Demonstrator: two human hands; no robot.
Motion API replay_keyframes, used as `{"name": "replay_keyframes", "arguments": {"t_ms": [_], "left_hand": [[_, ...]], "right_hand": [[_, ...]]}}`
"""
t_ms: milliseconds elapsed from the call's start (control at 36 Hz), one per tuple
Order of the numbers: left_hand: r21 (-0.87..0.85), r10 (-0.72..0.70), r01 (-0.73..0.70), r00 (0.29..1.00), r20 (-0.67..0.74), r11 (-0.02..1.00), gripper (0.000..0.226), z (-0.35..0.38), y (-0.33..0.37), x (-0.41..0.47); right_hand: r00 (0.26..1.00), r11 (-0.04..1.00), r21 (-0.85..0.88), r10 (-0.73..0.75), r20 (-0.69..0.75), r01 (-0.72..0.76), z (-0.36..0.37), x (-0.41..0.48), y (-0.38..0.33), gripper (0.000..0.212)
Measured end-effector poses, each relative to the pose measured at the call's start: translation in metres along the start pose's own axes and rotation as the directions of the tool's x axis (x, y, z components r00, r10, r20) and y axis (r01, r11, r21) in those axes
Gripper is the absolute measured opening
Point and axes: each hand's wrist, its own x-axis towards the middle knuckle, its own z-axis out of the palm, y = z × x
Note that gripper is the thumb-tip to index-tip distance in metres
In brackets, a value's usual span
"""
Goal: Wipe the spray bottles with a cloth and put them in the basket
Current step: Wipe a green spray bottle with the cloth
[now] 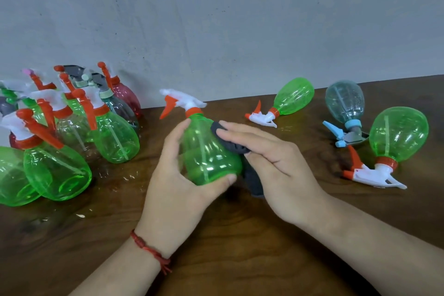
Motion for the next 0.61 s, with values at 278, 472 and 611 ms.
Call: {"name": "replay_keyframes", "arguments": {"t_ms": [278,472,611], "left_hand": [[-0.052,-0.055,0.051,0.996,-0.068,0.997,0.102,-0.005,0.005,0.005],[0.08,0.064,-0.076,0.988,0.137,0.994,0.116,-0.001,-0.004,-0.003],[-0.016,0.055,-0.053,0.983,0.173,0.998,0.115,-0.002,0.002,-0.002]], "right_hand": [[0.997,0.995,-0.061,-0.077,0.025,0.078,0.003,-0.005,-0.004,0.052],[0.977,0.935,0.301,0.208,-0.041,-0.187,-0.004,0.008,-0.001,0.059],[0.952,0.834,0.49,0.304,-0.027,-0.253,-0.006,0.012,0.002,0.052]]}}
